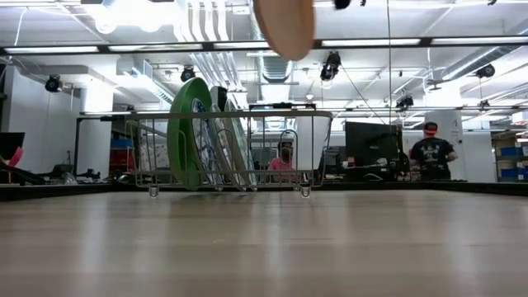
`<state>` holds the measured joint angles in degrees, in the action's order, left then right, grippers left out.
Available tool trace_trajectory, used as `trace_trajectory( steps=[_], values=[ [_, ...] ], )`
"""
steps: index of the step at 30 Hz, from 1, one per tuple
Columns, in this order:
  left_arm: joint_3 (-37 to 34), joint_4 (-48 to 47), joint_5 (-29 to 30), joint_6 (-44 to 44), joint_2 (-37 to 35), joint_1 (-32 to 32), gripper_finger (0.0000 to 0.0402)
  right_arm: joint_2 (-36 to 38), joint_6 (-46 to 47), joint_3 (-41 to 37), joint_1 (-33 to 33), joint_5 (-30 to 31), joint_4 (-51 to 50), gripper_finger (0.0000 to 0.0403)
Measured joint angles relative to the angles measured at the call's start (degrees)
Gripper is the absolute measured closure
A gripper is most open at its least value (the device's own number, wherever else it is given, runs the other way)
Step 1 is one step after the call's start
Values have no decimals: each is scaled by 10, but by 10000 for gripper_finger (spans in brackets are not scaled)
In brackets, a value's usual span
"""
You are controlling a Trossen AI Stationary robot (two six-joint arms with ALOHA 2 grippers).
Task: Sort dishes
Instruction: Put the light pink plate into the dish rack
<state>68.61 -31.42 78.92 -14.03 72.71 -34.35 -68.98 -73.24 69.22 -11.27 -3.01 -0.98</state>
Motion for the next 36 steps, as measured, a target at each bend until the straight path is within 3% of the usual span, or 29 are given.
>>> trace_trajectory(
  steps=[4, 9, 18, 30, 36],
  values=[
    [-22, 0, 1, -15, 0, -1, 248, -88, 2, 61, -119, -218, 0, 403],
    [-43, -1, 1, -55, -2, -1, 248, -206, -32, 99, -191, -324, 25, 403],
    [-46, 0, 2, -66, -6, -2, 248, -352, -112, 127, -225, -352, 43, 403],
    [-46, -1, 2, -68, -6, -2, 248, -394, -130, 129, -234, -357, 37, 403],
    [-46, -1, 2, -71, -6, -2, 248, -399, -99, 129, -234, -314, 20, 381]
  ],
)
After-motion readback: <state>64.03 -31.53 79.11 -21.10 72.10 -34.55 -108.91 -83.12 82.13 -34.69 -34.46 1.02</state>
